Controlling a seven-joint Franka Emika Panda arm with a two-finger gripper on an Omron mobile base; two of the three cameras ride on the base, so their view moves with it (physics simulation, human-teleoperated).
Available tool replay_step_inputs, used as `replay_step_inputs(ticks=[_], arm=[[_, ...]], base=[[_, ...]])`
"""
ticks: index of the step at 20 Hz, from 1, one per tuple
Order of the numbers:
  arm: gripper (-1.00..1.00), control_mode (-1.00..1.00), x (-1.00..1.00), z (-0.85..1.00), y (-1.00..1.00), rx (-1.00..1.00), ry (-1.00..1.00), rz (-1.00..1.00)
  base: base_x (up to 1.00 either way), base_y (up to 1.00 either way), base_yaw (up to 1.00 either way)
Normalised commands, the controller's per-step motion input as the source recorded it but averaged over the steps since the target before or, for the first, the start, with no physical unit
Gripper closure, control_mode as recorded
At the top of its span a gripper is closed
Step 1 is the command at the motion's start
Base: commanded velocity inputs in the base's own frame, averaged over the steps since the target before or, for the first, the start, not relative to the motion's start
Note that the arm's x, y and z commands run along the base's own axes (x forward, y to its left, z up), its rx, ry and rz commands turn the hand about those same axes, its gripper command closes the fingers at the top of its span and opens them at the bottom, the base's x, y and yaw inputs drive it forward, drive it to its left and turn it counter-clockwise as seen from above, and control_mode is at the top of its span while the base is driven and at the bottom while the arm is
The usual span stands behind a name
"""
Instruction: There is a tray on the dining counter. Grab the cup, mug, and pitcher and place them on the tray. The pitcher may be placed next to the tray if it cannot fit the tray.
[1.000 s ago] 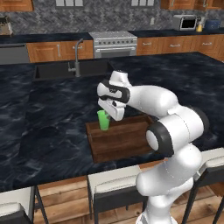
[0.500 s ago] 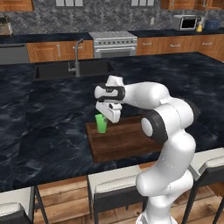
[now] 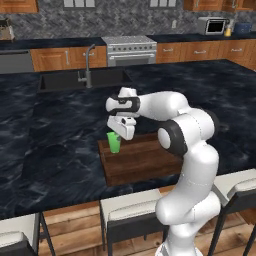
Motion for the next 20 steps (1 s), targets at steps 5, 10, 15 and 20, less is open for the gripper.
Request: replay_step_inputs(ticks=[5,10,15,20], arm=[[1.00,-1.00,0.00,-0.21,0.00,0.00,0.02,0.00],[1.00,-1.00,-0.06,-0.35,0.00,0.00,0.00,0.00],[1.00,-1.00,-0.22,-0.36,0.00,0.00,0.00,0.00],[1.00,-1.00,-0.23,-0.29,0.00,0.00,0.00,0.00]], base=[[0.00,0.00,0.00],[0.00,0.00,0.00],[0.00,0.00,0.00],[0.00,0.00,0.00]])
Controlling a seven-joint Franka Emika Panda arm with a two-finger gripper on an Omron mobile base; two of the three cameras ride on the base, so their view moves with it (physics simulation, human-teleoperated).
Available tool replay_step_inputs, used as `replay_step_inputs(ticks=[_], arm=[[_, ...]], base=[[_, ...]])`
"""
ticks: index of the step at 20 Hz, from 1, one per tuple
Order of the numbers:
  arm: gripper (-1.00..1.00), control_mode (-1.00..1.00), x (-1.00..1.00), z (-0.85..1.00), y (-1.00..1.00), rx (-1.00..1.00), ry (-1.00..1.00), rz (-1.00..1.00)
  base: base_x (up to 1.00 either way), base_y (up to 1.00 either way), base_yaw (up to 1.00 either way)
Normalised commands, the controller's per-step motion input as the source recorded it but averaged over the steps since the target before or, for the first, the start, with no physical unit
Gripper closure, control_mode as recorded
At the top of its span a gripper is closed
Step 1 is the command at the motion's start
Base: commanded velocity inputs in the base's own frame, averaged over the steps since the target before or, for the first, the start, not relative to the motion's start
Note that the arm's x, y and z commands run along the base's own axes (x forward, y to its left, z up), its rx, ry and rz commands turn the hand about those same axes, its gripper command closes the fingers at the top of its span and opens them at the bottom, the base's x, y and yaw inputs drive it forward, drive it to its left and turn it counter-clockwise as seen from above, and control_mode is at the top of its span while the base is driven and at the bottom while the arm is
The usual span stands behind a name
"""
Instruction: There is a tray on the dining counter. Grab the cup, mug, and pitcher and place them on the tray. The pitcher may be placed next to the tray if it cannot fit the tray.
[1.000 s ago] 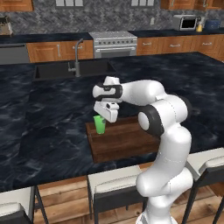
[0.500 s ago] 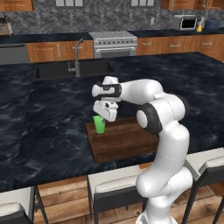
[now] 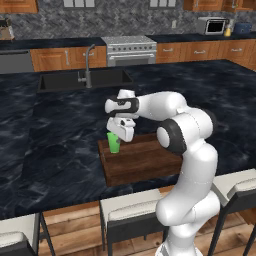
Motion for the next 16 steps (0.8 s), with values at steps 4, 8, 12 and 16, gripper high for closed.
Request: replay_step_inputs(ticks=[4,8,12,16], arm=[[1.00,-1.00,-0.21,-0.28,0.00,0.00,0.00,0.00],[1.00,-1.00,-0.28,-0.29,0.03,0.00,0.00,0.00],[1.00,-1.00,-0.29,-0.28,0.04,0.00,0.00,0.00],[1.00,-1.00,-0.25,-0.31,0.05,0.00,0.00,0.00]], base=[[0.00,0.00,0.00],[0.00,0.00,0.00],[0.00,0.00,0.00],[0.00,0.00,0.00]])
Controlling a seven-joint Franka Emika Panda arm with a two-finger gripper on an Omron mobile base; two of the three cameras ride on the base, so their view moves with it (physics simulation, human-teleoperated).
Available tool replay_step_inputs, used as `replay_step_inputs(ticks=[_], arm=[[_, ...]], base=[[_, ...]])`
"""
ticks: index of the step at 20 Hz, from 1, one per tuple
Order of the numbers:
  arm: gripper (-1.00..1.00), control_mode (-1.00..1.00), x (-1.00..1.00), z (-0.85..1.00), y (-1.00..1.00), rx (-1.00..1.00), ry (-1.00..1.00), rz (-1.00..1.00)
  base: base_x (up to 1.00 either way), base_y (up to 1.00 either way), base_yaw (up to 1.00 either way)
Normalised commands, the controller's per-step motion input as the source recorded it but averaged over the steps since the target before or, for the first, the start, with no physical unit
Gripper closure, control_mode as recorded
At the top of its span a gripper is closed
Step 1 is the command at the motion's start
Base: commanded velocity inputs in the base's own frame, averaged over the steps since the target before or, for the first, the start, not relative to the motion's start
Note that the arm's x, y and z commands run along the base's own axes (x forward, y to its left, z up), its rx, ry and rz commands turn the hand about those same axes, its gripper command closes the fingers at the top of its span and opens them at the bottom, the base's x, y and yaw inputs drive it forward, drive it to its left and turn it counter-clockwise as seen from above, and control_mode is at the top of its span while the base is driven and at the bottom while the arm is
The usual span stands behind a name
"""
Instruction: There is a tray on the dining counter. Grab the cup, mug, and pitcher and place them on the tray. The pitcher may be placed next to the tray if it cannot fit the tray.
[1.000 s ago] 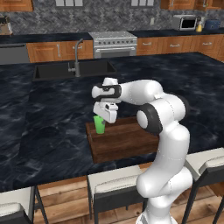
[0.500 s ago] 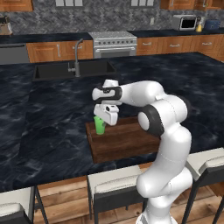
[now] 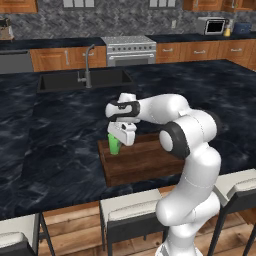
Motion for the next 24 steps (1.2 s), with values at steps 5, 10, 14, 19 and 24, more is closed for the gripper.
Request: replay_step_inputs(ticks=[5,10,14,19,24], arm=[[1.00,-1.00,-0.20,-0.26,0.04,0.00,0.00,0.00],[1.00,-1.00,-0.02,-0.03,0.00,0.00,0.00,0.00],[1.00,-1.00,0.00,0.00,0.00,0.00,0.00,0.00],[1.00,-1.00,0.00,0.00,0.00,0.00,0.00,0.00],[-1.00,-1.00,0.00,0.00,0.00,0.00,0.00,0.00]], base=[[0.00,0.00,0.00],[0.00,0.00,0.00],[0.00,0.00,0.00],[0.00,0.00,0.00],[0.00,0.00,0.00]])
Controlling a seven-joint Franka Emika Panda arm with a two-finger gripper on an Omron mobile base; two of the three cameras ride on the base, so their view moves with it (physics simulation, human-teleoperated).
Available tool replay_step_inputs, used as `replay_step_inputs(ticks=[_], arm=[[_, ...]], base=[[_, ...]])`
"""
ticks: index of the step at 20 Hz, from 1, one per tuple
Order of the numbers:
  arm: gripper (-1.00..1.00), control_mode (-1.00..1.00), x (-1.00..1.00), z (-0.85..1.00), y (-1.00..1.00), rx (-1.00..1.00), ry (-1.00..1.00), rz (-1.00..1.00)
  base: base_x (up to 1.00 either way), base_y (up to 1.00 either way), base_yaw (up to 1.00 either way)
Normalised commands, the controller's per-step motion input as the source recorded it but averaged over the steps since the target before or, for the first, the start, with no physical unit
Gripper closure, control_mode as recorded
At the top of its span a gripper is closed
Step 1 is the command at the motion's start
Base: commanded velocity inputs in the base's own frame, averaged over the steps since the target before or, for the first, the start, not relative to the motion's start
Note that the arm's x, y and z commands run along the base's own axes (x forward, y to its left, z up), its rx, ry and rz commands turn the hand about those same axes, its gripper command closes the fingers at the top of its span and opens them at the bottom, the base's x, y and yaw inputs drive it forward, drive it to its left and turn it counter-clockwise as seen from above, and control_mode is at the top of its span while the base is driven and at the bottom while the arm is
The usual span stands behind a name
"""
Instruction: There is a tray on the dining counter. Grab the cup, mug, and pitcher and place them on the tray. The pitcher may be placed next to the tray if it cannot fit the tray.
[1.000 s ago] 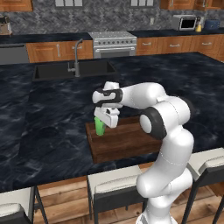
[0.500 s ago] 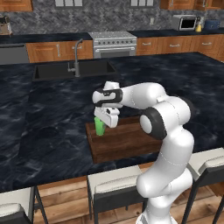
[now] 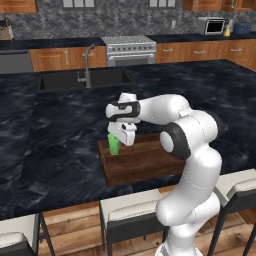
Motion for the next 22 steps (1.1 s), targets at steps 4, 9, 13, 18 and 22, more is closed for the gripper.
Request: replay_step_inputs(ticks=[4,9,13,18,22], arm=[[-1.00,-1.00,0.00,0.00,0.00,0.00,0.00,0.00],[-1.00,-1.00,0.00,0.00,0.00,0.00,0.00,0.00],[-1.00,-1.00,0.00,0.00,0.00,0.00,0.00,0.00],[-1.00,-1.00,-0.05,0.02,0.00,0.00,0.00,0.00],[-1.00,-1.00,-0.18,0.19,0.00,0.00,0.00,0.00]], base=[[0.00,0.00,0.00],[0.00,0.00,0.00],[0.00,0.00,0.00],[0.00,0.00,0.00],[0.00,0.00,0.00]])
